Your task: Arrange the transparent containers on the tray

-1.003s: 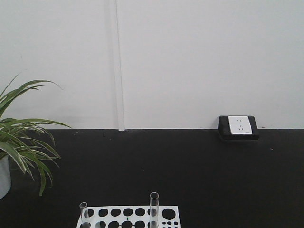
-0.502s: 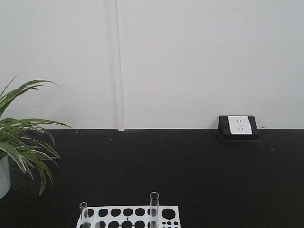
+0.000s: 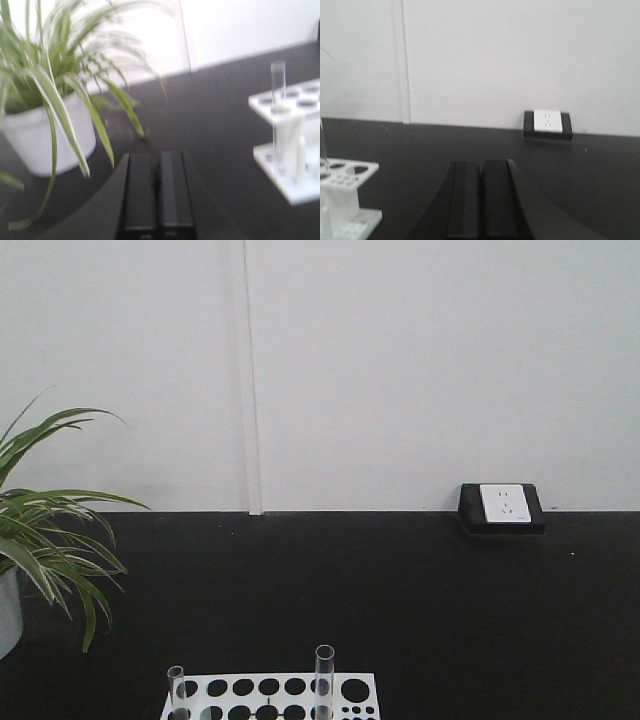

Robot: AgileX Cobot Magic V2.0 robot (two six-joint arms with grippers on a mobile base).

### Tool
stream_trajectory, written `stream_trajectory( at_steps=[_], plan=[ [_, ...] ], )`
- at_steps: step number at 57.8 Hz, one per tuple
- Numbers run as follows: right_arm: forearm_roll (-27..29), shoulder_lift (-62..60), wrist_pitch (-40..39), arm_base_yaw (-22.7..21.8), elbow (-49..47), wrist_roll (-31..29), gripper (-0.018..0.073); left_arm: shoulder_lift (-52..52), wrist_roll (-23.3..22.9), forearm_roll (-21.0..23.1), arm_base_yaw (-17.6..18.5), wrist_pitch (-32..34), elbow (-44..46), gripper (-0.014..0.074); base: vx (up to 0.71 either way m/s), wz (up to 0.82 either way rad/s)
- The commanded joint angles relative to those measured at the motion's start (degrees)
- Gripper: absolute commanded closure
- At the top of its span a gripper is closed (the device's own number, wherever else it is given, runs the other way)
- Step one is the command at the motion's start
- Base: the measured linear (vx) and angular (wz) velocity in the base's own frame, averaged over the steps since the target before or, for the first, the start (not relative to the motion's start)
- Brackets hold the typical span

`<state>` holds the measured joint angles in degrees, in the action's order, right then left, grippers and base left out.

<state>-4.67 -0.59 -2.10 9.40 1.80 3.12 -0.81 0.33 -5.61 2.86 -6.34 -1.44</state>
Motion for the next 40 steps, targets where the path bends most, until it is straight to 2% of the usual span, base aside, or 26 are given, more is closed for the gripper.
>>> stream_trajectory(
  at_steps=[1, 11, 15, 20, 28, 34, 40],
  plan=[
    [-0.49, -0.46, -8.31, -0.23, 0.43, -0.44, 0.0571, -1.18, -0.79, 0.16, -0.03, 12.11, -1.74, 0.0603, 0.00, 0.00],
    [-0.49, -0.46, -14.89, -0.23, 0.43, -0.40, 0.0571, -1.18, -5.06, 0.21, -0.03, 22.75, -1.33, 0.0603, 0.00, 0.00],
    [-0.07, -0.46, -17.97, -0.23, -0.53, -0.32, 0.0571, -1.18, -9.30, 0.21, -0.03, 22.02, 0.53, 0.0603, 0.00, 0.00],
    [1.78, -0.40, -16.20, -0.23, -4.89, -0.37, 0.0571, -0.83, -12.67, 0.15, -0.03, 17.67, 5.24, 0.0603, 0.00, 0.00],
    [2.69, 4.51, -9.26, -0.23, -18.15, -3.64, 0.0571, 4.36, -11.63, -0.54, -0.03, 14.23, 15.48, 0.0603, 0.00, 0.00],
    [2.69, 12.76, -7.50, -0.23, -27.43, -8.03, 0.0571, 13.56, -9.62, -0.48, -0.03, 14.51, 24.11, 0.0603, 0.00, 0.00],
    [2.69, 23.20, -7.72, -0.23, -35.01, -8.51, 0.0571, 24.52, -9.52, -0.48, -0.03, 14.25, 31.35, 0.0603, 0.00, 0.00]
  ],
)
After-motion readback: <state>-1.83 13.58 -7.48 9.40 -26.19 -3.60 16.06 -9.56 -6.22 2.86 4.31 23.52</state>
